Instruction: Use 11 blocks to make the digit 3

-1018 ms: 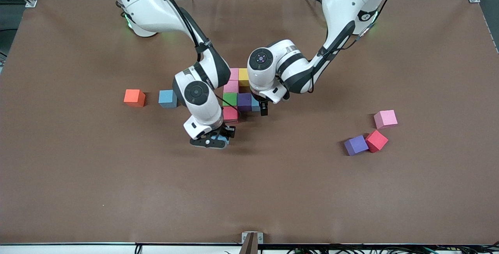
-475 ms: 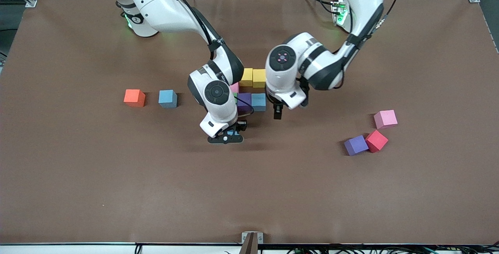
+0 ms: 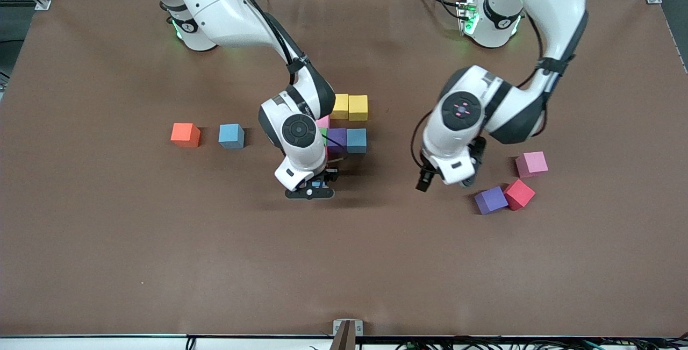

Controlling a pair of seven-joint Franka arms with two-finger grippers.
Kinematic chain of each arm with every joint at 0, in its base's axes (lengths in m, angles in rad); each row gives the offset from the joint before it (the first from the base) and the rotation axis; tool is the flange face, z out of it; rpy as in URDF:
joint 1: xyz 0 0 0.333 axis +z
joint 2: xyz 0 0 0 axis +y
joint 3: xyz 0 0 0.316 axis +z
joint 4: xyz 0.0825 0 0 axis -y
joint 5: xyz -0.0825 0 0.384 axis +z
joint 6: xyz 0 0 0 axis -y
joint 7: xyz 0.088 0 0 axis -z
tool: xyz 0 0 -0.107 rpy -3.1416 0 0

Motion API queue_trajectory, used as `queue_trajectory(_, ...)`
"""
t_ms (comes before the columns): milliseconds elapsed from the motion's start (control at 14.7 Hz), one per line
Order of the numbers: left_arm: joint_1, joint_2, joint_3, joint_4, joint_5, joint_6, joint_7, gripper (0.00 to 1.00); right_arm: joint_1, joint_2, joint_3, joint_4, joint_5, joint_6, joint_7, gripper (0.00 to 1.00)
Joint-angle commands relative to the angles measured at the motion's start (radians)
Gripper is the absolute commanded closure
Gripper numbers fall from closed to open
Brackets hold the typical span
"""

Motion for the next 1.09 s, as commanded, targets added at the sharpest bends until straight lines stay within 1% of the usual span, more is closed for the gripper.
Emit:
queue_trajectory(0,0.068,-0.02,-0.008,-0.02,0.004,-0.008,0.187,0.0,-0.009,0.017,0.002,0.015,-0.013,-0.004,-0.025,0.96)
queue_trajectory(136,0.105,0.006,-0.007,-0.012,0.015,0.016,0.325,0.0,-0.009,0.017,0.004,0.015,-0.012,-0.002,-0.027,0.96)
queue_trajectory(272,0.145,0.032,-0.007,-0.01,0.07,0.068,0.399,0.0,-0.009,0.02,0.004,0.015,-0.01,0.001,-0.027,0.96)
queue_trajectory(407,0.155,0.061,-0.002,-0.01,0.108,0.098,0.478,0.0,-0.009,0.024,0.004,0.013,-0.005,0.009,-0.027,0.96)
queue_trajectory(475,0.174,0.07,-0.001,-0.01,0.119,0.104,0.524,0.0,-0.01,0.026,0.004,0.01,-0.002,0.018,-0.025,0.96)
queue_trajectory(611,0.211,0.076,-0.002,-0.01,0.119,0.105,0.616,0.0,-0.002,0.026,0.004,-0.023,-0.002,0.077,-0.02,0.96)
queue_trajectory(815,0.252,0.093,-0.001,-0.004,0.118,0.105,0.793,0.0,-0.001,0.026,0.004,-0.03,-0.002,0.082,-0.019,0.96)
queue_trajectory(1018,0.255,0.132,0.001,0.013,0.14,0.105,0.971,0.0,0.002,0.026,0.004,-0.03,-0.001,0.081,-0.013,0.96)
